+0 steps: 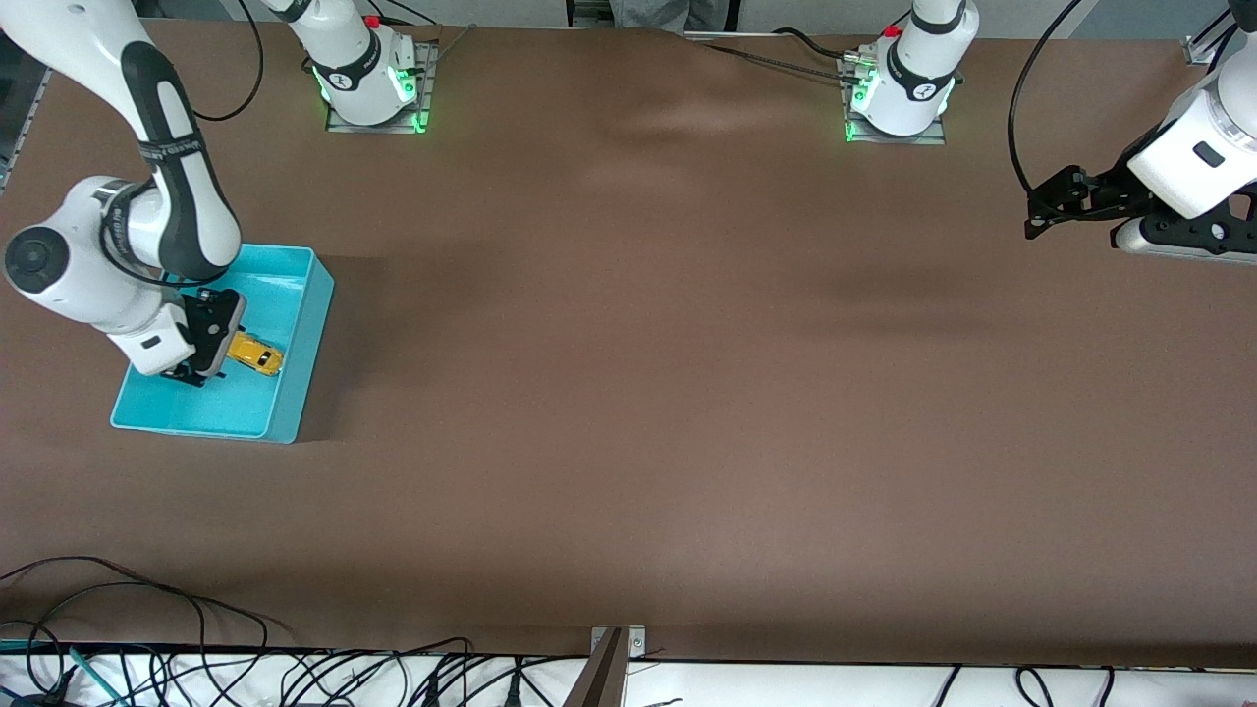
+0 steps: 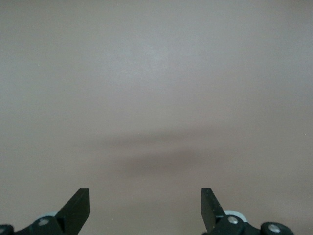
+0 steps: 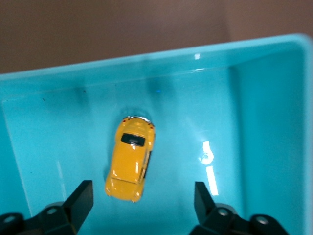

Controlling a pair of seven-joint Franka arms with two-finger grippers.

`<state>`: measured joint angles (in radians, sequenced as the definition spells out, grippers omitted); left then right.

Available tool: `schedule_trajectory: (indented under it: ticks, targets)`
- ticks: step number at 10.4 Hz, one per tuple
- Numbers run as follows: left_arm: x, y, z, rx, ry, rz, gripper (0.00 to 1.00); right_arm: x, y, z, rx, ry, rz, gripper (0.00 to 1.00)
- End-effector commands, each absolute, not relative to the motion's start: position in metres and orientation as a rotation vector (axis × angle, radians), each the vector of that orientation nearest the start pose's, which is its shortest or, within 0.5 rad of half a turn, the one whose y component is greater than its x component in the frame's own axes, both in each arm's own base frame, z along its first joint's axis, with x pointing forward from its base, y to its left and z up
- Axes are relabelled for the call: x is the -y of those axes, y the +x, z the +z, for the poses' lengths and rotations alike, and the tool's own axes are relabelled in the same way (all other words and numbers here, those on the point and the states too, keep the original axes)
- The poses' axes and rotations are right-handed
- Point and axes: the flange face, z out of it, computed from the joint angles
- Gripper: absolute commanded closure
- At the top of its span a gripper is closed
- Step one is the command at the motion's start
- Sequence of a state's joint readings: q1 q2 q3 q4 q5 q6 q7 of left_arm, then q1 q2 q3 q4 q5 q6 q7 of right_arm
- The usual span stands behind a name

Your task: Wind up and store yellow beetle car

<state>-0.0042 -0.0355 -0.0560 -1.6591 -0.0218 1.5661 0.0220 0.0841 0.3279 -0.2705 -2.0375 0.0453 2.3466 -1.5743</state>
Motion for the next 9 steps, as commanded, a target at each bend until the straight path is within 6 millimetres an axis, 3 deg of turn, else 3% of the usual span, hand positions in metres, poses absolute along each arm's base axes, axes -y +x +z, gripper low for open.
schedule_trajectory:
  ticks: [1, 3, 5, 7, 9]
  targets:
    - [0.035, 0.541, 0.608, -0.118, -3.155, 0.098, 0.00, 0.101, 0.615, 0.361, 1.913, -2.495, 0.073, 0.00]
    - [0.035, 0.540, 0.608, -0.118, -3.153, 0.098, 0.00, 0.093, 0.633, 0.423, 1.668, -2.658, 0.087, 0.00]
    - [0.035, 0.541, 0.608, -0.118, -3.155, 0.098, 0.00, 0.083, 0.639, 0.472, 1.220, -2.886, 0.110, 0.00]
    - [0.035, 0.541, 0.608, -0.118, -3.155, 0.098, 0.00, 0.074, 0.644, 0.498, 0.824, -3.042, 0.072, 0.00]
    - [0.035, 0.540, 0.608, -0.118, -3.153, 0.097, 0.00, 0.052, 0.648, 0.513, 0.515, -3.121, 0.041, 0.00]
